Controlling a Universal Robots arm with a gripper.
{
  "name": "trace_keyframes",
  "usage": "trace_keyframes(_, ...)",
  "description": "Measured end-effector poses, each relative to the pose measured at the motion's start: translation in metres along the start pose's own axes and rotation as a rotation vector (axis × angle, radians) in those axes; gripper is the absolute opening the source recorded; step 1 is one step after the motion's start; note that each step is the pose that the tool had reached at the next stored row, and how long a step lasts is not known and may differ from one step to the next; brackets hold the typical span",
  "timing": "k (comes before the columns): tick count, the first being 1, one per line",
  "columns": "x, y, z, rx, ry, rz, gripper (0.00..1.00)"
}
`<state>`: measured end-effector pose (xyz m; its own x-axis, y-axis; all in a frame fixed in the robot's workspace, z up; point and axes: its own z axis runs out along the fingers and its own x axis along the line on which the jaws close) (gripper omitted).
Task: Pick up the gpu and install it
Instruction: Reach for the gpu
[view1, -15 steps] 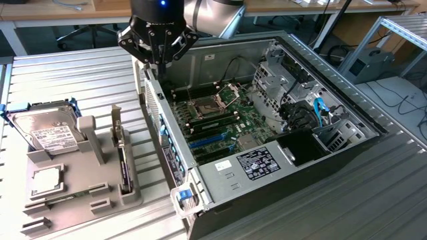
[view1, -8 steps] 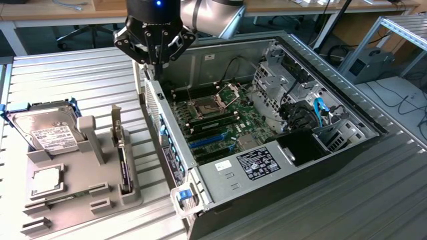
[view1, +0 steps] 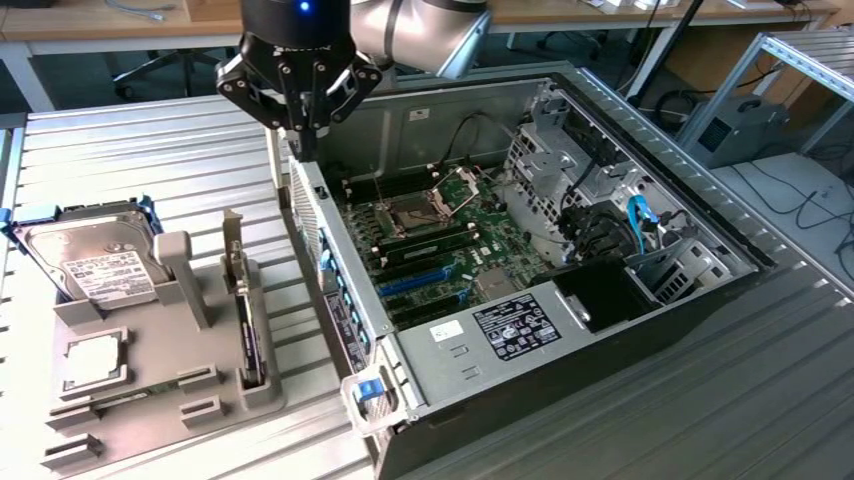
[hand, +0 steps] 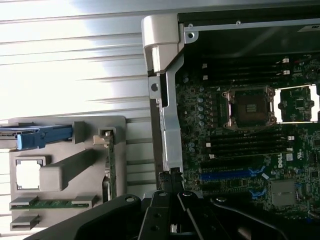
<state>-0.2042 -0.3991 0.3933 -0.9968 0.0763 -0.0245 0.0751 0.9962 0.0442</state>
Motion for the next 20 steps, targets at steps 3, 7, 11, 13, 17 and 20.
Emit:
trace_keyframes(3,0.004,-0.0004,-0.0001,-0.0001,0.0,0.0,0.12)
trace_keyframes(7,0.007,-0.0032,-0.0003,-0.0001,0.0,0.0,0.12)
trace_keyframes(11,0.011,-0.0075,-0.0005,-0.0001,0.0,0.0,0.12)
trace_keyframes(13,0.013,-0.0097,-0.0007,0.0,0.0,0.0,0.12)
trace_keyframes(17,0.019,-0.0135,-0.0009,0.0,0.0,0.0,0.12)
trace_keyframes(20,0.022,-0.0157,-0.0009,-0.0001,-0.0001,0.0,0.12)
